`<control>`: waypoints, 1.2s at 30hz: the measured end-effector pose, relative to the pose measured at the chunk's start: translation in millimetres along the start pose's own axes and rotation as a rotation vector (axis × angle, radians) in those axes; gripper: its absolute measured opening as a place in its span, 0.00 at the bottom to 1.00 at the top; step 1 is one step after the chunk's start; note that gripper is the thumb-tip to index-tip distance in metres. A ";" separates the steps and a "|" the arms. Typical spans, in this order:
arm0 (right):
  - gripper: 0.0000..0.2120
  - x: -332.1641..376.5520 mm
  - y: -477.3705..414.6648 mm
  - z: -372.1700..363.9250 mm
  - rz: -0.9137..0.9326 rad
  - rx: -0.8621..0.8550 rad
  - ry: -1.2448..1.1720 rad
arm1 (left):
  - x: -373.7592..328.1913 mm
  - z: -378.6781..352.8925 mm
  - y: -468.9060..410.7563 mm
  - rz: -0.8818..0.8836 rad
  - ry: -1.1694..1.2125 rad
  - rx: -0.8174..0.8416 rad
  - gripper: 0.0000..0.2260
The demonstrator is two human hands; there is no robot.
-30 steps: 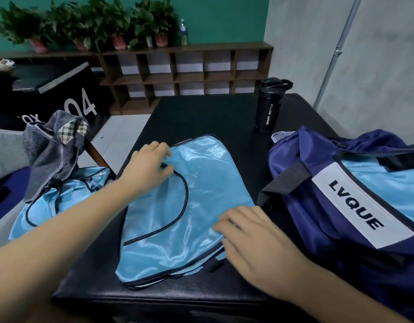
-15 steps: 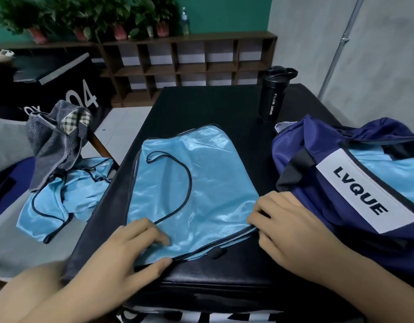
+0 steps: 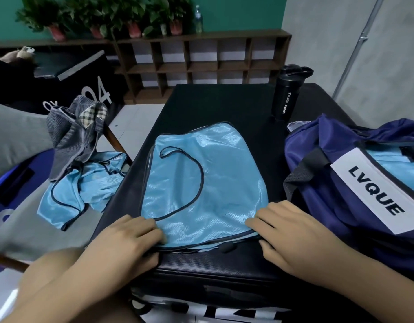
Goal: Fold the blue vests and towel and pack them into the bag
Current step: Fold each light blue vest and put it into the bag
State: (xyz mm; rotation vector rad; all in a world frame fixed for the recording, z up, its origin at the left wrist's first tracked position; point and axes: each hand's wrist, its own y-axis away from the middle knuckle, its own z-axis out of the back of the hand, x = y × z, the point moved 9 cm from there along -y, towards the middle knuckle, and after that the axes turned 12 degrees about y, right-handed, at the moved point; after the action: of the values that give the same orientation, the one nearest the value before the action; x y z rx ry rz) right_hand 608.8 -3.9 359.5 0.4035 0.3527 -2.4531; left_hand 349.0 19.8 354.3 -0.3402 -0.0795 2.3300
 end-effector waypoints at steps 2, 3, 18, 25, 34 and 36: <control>0.03 1.6 -6.6 0.9 -0.009 -0.003 0.027 | 6.2 -0.4 -1.9 0.033 0.020 0.006 0.06; 0.02 1.3 -9.0 1.0 -0.020 0.000 0.028 | 8.5 0.7 -2.6 0.043 0.033 0.001 0.06; 0.06 -17.3 -4.8 19.2 -0.204 0.357 -0.682 | 35.2 41.7 -3.0 0.223 0.650 -0.043 0.05; 0.16 -73.2 -54.5 10.7 -0.493 0.158 -0.924 | 74.7 60.8 -48.6 0.335 0.742 -0.159 0.05; 0.20 -128.9 -135.6 -39.0 -0.820 -0.012 -1.012 | 151.8 51.3 -103.4 0.563 0.727 -0.227 0.07; 0.20 -134.5 -149.2 -53.4 -0.853 -0.002 -1.009 | 165.8 49.0 -112.4 0.601 0.732 -0.243 0.08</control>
State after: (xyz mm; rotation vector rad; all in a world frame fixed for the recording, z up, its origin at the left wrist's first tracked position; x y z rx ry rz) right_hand 629.9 201.5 382.6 -1.2017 0.0698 -3.0318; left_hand 302.3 218.6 382.9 -1.4831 0.1172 2.6082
